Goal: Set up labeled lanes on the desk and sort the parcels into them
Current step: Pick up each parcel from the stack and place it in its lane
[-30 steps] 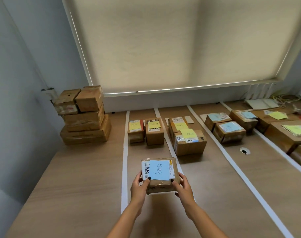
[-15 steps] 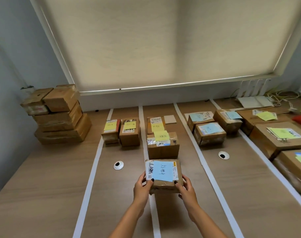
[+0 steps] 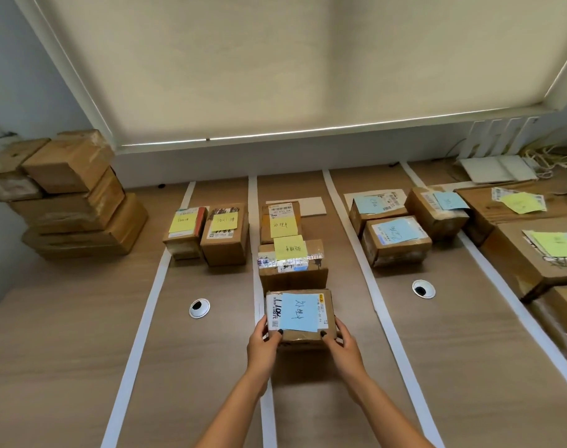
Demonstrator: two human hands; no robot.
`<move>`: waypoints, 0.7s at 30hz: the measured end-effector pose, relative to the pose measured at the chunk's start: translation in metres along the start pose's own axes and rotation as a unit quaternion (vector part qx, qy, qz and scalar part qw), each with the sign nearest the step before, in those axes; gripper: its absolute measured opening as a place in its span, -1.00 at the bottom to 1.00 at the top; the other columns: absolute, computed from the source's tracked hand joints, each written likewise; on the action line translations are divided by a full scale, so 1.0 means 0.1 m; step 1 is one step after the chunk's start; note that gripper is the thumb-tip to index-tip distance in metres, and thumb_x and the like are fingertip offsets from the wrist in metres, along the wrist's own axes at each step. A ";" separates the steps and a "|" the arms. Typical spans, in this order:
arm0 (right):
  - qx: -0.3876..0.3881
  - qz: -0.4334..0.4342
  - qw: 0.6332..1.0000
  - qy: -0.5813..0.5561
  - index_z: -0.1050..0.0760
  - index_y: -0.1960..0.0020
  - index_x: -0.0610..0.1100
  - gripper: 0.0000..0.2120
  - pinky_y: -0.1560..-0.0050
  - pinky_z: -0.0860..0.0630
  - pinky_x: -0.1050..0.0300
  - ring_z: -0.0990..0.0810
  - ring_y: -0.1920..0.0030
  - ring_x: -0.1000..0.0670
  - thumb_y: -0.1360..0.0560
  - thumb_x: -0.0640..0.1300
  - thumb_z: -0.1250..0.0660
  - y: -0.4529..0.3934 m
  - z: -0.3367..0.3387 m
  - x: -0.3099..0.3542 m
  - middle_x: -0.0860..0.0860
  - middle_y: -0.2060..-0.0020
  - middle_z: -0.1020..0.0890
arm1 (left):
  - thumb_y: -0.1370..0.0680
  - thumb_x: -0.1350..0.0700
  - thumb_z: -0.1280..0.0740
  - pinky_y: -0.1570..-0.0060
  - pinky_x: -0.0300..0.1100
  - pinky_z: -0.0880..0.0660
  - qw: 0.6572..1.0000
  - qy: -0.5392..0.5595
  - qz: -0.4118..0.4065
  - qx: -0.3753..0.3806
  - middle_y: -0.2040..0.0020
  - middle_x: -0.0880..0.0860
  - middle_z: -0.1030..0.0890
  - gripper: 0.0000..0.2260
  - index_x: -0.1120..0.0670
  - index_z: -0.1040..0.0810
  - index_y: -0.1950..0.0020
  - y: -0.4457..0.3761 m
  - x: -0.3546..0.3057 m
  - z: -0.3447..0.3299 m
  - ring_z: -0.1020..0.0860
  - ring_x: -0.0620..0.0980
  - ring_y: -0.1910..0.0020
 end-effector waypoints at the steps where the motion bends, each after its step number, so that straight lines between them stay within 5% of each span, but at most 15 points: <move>1: 0.001 -0.002 1.000 0.003 -0.21 -0.46 0.07 -0.49 -0.24 -0.45 0.03 -0.38 -0.32 -0.06 -0.55 -0.09 -0.27 -0.05 -0.02 -0.01 -0.06 -0.34 -0.38 | -0.60 0.25 -0.21 -0.07 -0.12 -0.54 1.000 -0.001 0.005 0.001 -0.32 0.08 -0.49 -0.59 0.02 -0.30 -0.43 -0.05 0.02 0.00 -0.46 0.03 -0.29; 4: 0.003 -0.007 1.000 0.005 -0.22 -0.46 0.06 -0.48 -0.24 -0.49 0.01 -0.40 -0.31 -0.05 -0.55 -0.06 -0.28 -0.15 -0.05 -0.03 -0.05 -0.34 -0.39 | -0.61 0.20 -0.19 -0.13 -0.11 -0.51 1.000 -0.003 0.015 0.002 -0.33 0.07 -0.48 -0.61 0.01 -0.29 -0.44 -0.15 0.06 -0.01 -0.44 0.02 -0.31; 11: -0.010 -0.004 1.000 -0.005 -0.23 -0.46 -0.03 -0.50 -0.26 -0.47 -0.05 -0.41 -0.32 -0.09 -0.55 -0.14 -0.27 -0.31 -0.11 0.08 -0.08 -0.34 -0.43 | -0.62 0.17 -0.18 0.09 -0.30 -0.51 1.000 -0.014 0.016 -0.022 -0.31 0.05 -0.48 -0.61 0.04 -0.29 -0.45 -0.30 0.02 0.05 -0.46 -0.06 -0.17; 16: -0.039 -0.004 0.999 0.032 -0.23 -0.45 -0.06 -0.49 -0.26 -0.44 -0.02 -0.39 -0.35 -0.12 -0.55 -0.10 -0.28 -0.33 -0.12 0.17 -0.12 -0.37 -0.41 | -0.62 0.19 -0.17 -0.20 -0.06 -0.48 0.997 -0.054 0.019 -0.046 -0.34 0.12 -0.46 -0.63 0.09 -0.32 -0.43 -0.37 -0.06 0.06 -0.45 0.09 -0.28; 21: -0.084 0.001 0.995 0.053 -0.22 -0.45 -0.04 -0.44 -0.29 -0.42 -0.10 -0.37 -0.35 -0.16 -0.51 -0.11 -0.34 -0.19 0.03 0.22 -0.13 -0.38 -0.37 | -0.60 0.18 -0.21 -0.25 -0.05 -0.42 0.997 -0.058 0.025 -0.053 -0.38 0.15 -0.41 -0.59 0.10 -0.28 -0.45 -0.28 -0.09 0.19 -0.42 0.11 -0.31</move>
Point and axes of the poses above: each hand's wrist, its own y-axis away from the middle knuckle, its own z-axis out of the back of the hand, x = y × z, the point moved 9 cm from there along -y, towards the middle knuckle
